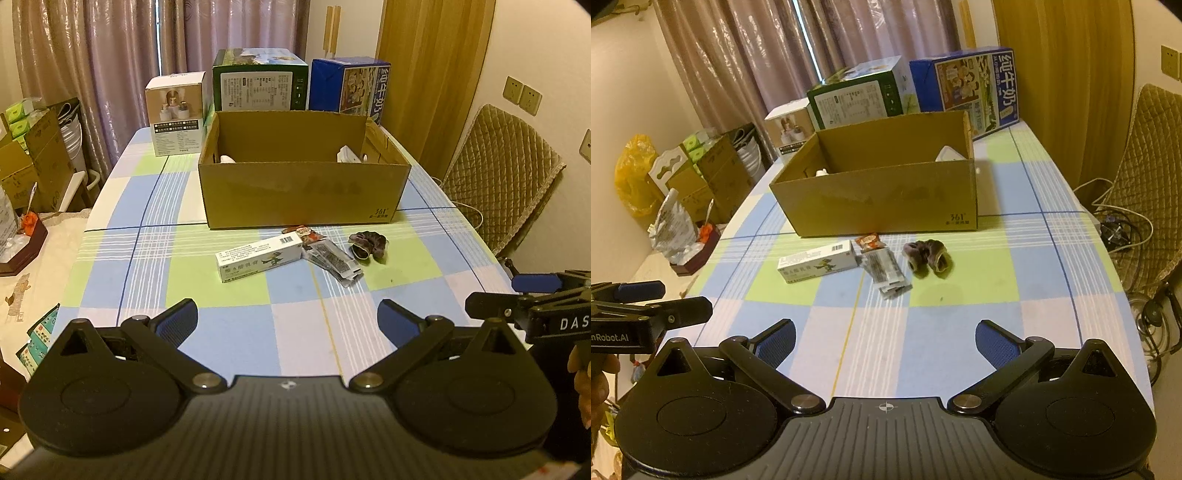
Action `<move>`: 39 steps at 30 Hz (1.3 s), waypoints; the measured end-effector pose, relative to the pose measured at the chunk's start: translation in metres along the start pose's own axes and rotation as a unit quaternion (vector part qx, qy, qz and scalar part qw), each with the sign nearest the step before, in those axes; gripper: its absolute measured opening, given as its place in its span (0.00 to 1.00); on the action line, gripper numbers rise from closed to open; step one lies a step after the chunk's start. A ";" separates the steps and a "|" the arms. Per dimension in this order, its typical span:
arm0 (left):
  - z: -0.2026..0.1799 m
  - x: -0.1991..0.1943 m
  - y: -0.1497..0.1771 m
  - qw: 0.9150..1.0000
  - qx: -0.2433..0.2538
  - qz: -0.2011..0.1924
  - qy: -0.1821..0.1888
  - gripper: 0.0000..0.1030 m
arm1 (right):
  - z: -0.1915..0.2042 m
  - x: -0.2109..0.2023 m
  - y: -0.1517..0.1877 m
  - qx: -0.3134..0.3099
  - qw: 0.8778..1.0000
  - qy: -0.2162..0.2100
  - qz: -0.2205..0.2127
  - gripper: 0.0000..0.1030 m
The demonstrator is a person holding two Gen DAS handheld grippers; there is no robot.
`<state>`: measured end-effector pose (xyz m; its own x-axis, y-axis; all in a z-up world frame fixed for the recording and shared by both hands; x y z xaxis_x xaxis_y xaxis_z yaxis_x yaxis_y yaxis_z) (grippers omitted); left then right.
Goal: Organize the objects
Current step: 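Move both open tools toward the ointment box and seed packet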
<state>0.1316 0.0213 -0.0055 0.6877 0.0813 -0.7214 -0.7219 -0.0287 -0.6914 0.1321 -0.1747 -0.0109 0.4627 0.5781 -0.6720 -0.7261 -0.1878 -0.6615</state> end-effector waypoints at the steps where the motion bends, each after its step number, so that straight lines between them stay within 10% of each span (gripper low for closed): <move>1: 0.000 0.001 0.000 1.000 0.000 0.001 0.000 0.99 | 0.000 0.000 0.000 0.001 1.000 0.000 0.001 0.98; 39: 0.020 0.059 0.006 0.999 0.005 0.036 -0.004 0.99 | -0.009 0.058 0.003 -0.013 0.999 -0.002 0.032 0.98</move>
<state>0.1660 0.0463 -0.0518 0.6338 0.0876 -0.7686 -0.7699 -0.0251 -0.6377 0.1613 -0.1494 -0.0545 0.4142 0.5671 -0.7119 -0.7402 -0.2453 -0.6260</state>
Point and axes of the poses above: each gripper's, at about its wrist camera, not at the fingertips, and x roughly the way its jaws point, z to its left, y to its underside, the point moved 10 cm from there along x, roughly the way its jaws point, and after that the axes turned 7 degrees about -y, right-handed, at the moved point
